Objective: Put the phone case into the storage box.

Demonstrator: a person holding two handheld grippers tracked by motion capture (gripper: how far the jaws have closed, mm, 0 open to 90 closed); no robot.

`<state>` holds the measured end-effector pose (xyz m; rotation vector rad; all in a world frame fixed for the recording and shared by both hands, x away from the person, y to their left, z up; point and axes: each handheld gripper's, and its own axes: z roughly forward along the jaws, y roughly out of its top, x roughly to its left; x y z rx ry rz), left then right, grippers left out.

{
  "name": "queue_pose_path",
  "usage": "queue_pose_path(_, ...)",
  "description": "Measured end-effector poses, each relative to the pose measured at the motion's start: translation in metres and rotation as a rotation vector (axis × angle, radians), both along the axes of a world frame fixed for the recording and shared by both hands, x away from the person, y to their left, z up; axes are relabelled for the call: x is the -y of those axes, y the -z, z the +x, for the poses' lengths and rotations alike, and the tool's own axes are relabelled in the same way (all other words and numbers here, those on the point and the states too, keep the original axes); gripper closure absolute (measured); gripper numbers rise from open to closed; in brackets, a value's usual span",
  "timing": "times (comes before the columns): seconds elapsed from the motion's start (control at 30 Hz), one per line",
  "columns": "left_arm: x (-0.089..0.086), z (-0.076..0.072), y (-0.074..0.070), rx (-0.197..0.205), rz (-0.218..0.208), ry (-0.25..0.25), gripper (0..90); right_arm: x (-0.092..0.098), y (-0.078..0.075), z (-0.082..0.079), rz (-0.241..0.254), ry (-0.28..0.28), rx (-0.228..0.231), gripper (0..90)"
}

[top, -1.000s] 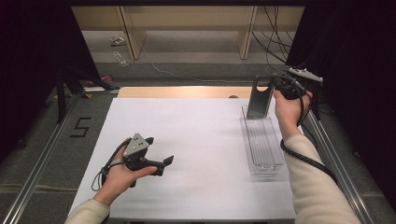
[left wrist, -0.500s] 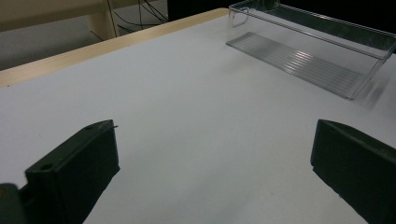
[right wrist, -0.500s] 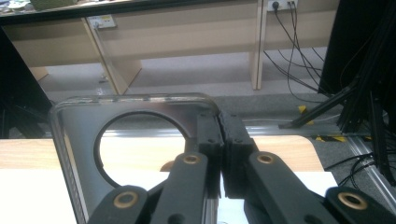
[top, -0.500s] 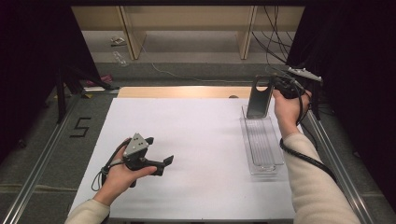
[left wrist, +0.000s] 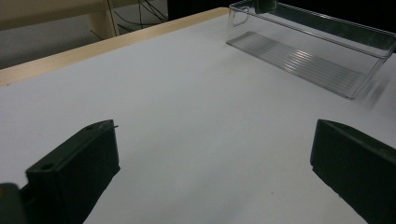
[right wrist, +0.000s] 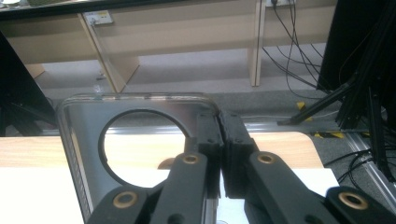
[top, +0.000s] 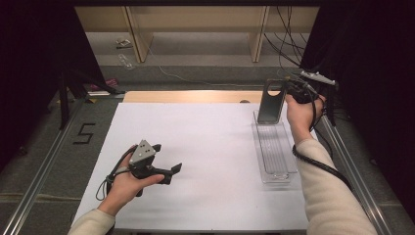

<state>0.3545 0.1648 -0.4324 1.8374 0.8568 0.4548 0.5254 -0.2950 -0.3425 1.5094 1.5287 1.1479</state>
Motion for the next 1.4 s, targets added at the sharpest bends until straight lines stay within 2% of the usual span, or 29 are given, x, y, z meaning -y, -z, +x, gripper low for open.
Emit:
queue_pose_path(0.83, 0.0, 0.0, 0.0, 0.0, -0.004, 0.0, 0.8, -0.001, 0.0, 0.007, -0.017, 0.008, -0.005, 88.4)
queue_pose_path(1.4, 0.0, 0.0, -0.001, 0.0, -0.004, 0.001, 0.8, -0.004, 0.005, 0.013, -0.028, 0.014, -0.018, 88.1)
